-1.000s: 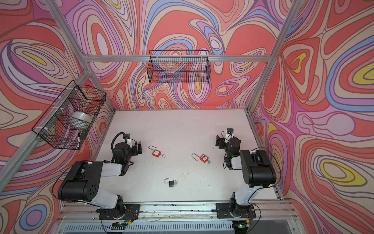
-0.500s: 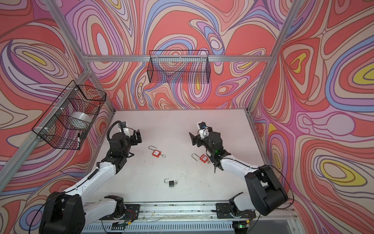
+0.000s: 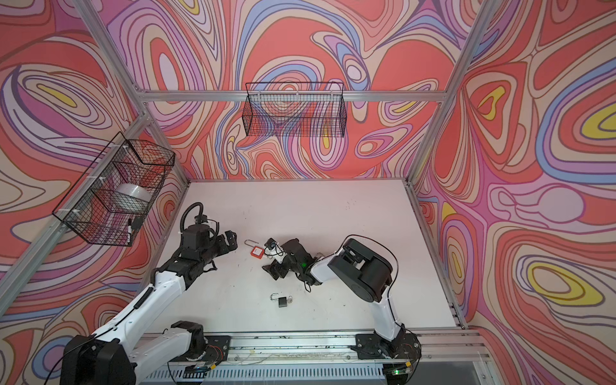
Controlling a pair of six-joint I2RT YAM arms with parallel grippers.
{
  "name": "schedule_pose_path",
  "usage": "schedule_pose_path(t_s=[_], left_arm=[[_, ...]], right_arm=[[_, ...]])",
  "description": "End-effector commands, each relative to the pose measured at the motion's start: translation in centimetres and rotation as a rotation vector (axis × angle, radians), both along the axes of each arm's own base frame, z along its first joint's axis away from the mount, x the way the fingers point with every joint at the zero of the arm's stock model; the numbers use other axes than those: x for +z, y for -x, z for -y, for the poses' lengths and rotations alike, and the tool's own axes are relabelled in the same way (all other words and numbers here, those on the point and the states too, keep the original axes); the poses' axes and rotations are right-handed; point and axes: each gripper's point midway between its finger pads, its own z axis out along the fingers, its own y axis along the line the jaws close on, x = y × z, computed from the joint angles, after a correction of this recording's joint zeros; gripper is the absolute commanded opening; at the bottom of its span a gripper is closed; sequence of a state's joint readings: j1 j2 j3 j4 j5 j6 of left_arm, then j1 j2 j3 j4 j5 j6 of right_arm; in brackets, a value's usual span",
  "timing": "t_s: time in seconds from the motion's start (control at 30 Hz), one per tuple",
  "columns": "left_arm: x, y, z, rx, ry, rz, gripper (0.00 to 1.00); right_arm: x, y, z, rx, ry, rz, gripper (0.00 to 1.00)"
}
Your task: Lock with the key
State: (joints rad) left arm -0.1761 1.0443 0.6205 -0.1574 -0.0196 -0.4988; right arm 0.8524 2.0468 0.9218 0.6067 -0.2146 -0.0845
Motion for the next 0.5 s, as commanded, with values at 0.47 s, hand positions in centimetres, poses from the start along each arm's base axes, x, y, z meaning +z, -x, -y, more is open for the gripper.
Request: schedule_pose_path(t_s=[0.47], left_arm=[[-3.6,2.9,3.1,-0.094,0.197,-0.085,0.83]], right_arm=[[-3.2,-1.4,-4.7,0.11,0.003,-0.047,0.59]])
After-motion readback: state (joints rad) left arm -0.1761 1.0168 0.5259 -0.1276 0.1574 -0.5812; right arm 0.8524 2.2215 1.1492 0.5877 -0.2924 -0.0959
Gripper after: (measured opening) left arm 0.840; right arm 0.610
